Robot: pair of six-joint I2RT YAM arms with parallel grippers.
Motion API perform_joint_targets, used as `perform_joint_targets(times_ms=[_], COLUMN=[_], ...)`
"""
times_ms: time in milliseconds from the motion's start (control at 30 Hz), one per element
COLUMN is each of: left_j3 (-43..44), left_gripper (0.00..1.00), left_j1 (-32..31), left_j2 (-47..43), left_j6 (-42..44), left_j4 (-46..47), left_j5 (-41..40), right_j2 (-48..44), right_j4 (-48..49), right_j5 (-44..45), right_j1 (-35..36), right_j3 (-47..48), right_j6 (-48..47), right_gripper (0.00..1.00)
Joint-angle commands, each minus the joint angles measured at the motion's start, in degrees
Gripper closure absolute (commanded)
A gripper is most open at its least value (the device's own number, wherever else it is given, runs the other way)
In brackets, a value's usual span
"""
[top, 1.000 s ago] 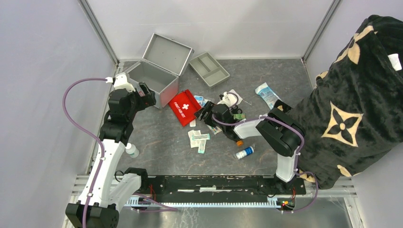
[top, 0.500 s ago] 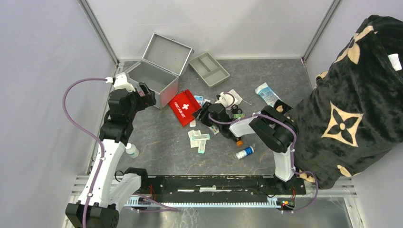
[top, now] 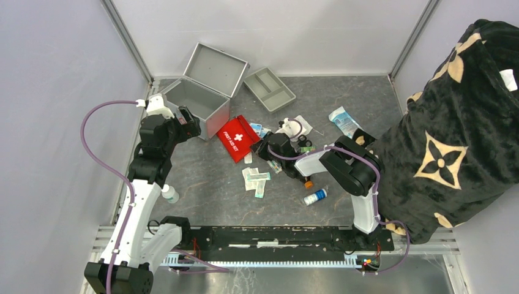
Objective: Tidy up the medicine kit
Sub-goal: Pick up the medicine pouch from the center of the board.
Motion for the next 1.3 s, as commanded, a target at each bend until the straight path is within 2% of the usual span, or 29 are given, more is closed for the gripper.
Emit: perform_joint_targets(times_ms=[0, 233, 467, 733, 867, 1167, 1267], left_j3=[0.78, 0.81, 0.84, 0.55, 0.23, 1.20, 2.52], left_gripper=[0.00, 0.00, 0.00, 0.00, 0.00, 0.00, 0.00], left_j1=[0.20, 0.20, 0.16, 0.28, 0.29, 0.12, 0.07], left_j2=[-0.71, -0.84, -0.99, -1.12, -1.33, -1.37, -1.64], left_j6=[-0.09, -0.09, -0.09, -0.05, 0.24, -0.03, -3.08], left_j4=[1.32, 1.25, 1.41, 2.57, 4.07, 10.54, 12.81], left_j5=[0.03, -0.17, 0.18, 2.81, 6.28, 22.74, 26.23], right_j2=[-0.70, -7.93, -16.06, -26.58, -32.42, -47.52, -51.17], right_j4=[4.39, 3.24, -1.28, -12.76, -19.27, -26.74, -31.98], right_j5=[2.71, 5.63, 5.25, 6.79, 8.05, 6.73, 8.14], right_j1=[0.25, 0.26, 0.33, 0.20, 0.14, -0.31, -0.38], right_j3=[1.32, -0.71, -2.52, -3.27, -3.49, -6.97, -6.61], right_j6=[-3.55, -13.72, -24.53, -42.10, -52.80, -77.21, -80.86], right_gripper=[0.80, 0.99, 1.00, 1.00, 1.00, 1.00, 1.00])
